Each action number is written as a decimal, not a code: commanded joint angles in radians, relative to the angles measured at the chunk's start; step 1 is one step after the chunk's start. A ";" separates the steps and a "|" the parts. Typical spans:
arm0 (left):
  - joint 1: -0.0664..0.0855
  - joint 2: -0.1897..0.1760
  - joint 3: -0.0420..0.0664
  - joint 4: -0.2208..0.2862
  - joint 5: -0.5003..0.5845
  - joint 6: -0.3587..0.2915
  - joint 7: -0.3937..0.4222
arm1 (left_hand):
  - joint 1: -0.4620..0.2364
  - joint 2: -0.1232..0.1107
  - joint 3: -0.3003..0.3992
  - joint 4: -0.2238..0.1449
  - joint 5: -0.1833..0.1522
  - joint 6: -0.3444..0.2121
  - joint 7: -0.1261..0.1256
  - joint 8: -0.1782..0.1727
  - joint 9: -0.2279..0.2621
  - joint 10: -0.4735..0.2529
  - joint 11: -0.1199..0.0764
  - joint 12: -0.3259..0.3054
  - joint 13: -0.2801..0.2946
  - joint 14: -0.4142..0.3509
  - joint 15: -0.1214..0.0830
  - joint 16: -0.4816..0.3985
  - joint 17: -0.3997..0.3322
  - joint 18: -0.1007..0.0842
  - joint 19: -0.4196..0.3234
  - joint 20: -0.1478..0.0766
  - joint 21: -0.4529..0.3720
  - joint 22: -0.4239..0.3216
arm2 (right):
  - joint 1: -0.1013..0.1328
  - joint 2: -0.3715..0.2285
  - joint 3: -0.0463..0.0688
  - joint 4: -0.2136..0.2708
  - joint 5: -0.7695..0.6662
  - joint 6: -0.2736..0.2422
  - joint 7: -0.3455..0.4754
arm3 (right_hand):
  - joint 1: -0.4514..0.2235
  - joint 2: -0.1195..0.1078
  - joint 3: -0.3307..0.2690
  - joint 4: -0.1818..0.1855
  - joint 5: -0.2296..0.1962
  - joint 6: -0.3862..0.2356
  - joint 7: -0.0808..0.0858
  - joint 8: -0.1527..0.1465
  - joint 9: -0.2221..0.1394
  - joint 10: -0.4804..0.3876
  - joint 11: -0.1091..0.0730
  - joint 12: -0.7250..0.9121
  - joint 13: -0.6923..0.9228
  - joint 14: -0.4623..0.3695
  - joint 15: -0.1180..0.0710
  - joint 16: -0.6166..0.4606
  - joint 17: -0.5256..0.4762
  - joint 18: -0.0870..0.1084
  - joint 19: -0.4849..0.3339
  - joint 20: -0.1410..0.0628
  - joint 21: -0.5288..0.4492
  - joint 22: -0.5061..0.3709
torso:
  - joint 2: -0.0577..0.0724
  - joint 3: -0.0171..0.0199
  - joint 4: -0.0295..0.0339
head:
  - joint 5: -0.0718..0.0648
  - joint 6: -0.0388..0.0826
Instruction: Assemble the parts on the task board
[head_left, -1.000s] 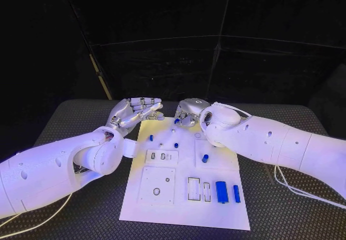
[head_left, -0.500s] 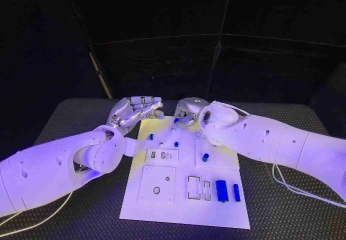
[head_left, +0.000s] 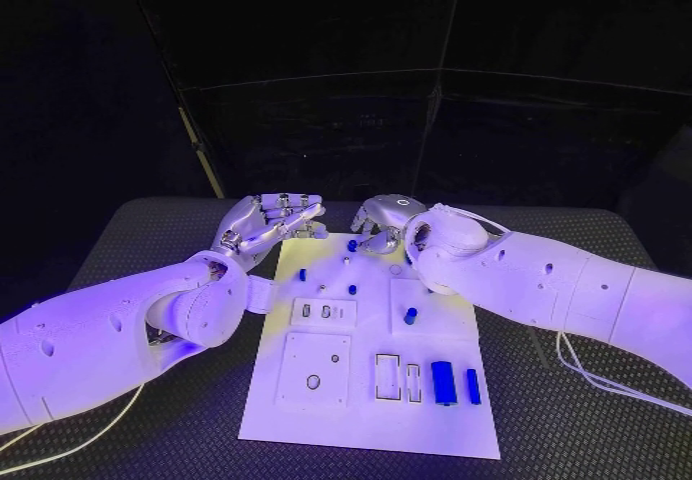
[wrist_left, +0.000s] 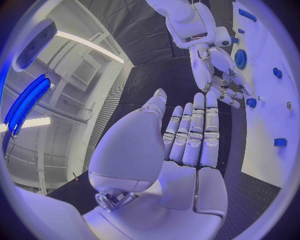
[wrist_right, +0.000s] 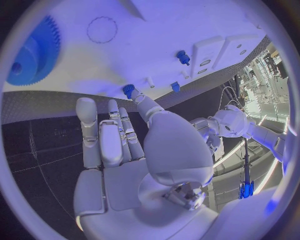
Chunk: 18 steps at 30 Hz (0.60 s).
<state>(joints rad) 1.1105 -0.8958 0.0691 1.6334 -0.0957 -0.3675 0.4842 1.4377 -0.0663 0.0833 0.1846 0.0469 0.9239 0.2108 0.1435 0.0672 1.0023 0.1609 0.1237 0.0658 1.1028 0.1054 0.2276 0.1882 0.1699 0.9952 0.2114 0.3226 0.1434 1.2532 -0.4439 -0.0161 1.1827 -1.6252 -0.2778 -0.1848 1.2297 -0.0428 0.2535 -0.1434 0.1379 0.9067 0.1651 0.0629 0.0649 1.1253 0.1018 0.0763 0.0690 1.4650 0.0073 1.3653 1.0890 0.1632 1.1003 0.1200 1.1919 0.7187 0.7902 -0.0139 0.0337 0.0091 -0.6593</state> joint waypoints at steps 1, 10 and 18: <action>0.002 -0.003 0.001 0.000 -0.004 0.013 0.004 | -0.005 0.009 -0.006 0.000 0.000 -0.001 0.003 -0.007 -0.001 0.000 0.004 -0.005 -0.001 0.001 0.007 -0.007 0.001 0.010 0.006 0.004 -0.003 -0.001 | 0.002 -0.045 0.001 0.046 0.004 -0.063 0.000 | 0.003 -0.011 -0.005 0.010 0.009 0.011 0.001 0.006 0.004 -0.002 -0.002 0.010 0.003 0.025 0.009 0.003 -0.001 -0.007 -0.007 0.003 -0.006 -0.001 | -0.001 0.0006 -0.0017 | -0.003 0.003; 0.002 -0.010 0.001 -0.001 -0.004 0.017 0.005 | -0.005 0.009 -0.007 0.000 0.000 -0.001 0.003 -0.007 -0.001 0.000 0.004 -0.006 -0.001 0.001 0.007 -0.007 0.001 0.010 0.006 0.004 -0.004 -0.002 | 0.001 -0.237 0.001 0.201 0.125 -0.062 -0.035 | 0.014 -0.040 -0.018 0.039 0.035 0.068 0.000 0.024 0.009 0.133 -0.020 0.095 0.036 0.033 -0.004 0.020 0.027 -0.010 0.013 -0.005 0.011 0.026 | -0.003 0.0035 -0.0091 | -0.016 0.010; 0.002 -0.012 0.001 -0.005 -0.004 0.018 0.004 | -0.005 0.009 -0.007 0.000 0.000 0.000 0.003 -0.007 -0.001 0.001 0.004 -0.006 -0.001 0.001 0.007 -0.008 0.002 0.010 0.006 0.004 -0.004 -0.002 | 0.001 -0.347 0.001 0.256 0.222 0.000 -0.091 | 0.055 -0.100 -0.157 0.157 0.093 0.029 -0.022 0.031 0.007 0.203 -0.050 0.309 0.215 0.051 -0.032 0.073 0.135 -0.020 0.052 -0.034 0.035 0.071 | -0.006 0.0066 -0.0220 | -0.023 0.018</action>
<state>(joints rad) 1.1106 -0.9080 0.0692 1.6280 -0.0959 -0.3633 0.4832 1.4338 -0.0624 0.0833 0.1847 0.0469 0.9239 0.2108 0.1396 0.0673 1.0023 0.1609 0.1238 0.0659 1.1028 0.1054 0.2237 0.1881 0.1697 0.9952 0.2114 0.3226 0.1425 1.2528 -0.7915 -0.0159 1.4325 -1.4717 -0.3080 -0.2351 1.2765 -0.1448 0.1088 0.0058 0.2275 0.9396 0.1416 0.0899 0.0713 1.3388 0.0522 0.3698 0.2696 1.4666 -0.0203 1.4340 1.2147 0.1625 1.1478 0.0870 1.2234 0.7869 0.7852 -0.0085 0.0169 -0.0118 -0.6422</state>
